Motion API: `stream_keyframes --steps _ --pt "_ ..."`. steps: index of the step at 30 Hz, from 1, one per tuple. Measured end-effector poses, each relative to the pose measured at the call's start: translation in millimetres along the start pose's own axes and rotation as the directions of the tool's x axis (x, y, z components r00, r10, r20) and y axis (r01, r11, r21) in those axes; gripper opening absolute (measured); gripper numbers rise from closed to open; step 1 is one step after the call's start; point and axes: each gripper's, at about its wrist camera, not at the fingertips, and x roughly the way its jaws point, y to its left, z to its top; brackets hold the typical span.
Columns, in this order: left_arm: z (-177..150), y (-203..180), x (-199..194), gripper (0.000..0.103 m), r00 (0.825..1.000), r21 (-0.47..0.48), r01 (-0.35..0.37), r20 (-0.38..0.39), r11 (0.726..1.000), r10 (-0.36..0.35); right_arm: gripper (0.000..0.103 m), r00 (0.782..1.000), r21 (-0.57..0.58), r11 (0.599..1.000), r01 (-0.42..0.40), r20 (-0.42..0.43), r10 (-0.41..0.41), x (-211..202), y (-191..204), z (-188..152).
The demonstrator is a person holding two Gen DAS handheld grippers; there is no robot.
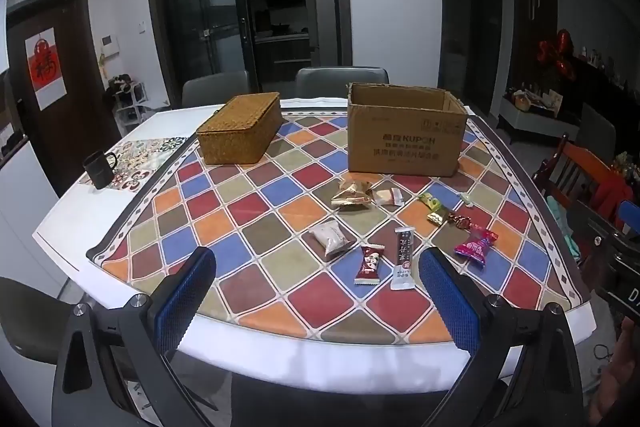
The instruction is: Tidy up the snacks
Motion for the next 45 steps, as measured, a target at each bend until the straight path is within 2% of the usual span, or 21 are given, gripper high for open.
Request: stream_keyframes --steps 45 --pt "0 -6 -10 0.103 1.0 0.03 0.005 0.02 1.0 -0.005 0.103 1.0 0.01 1.0 -0.003 0.012 0.003 -11 -11 -2"
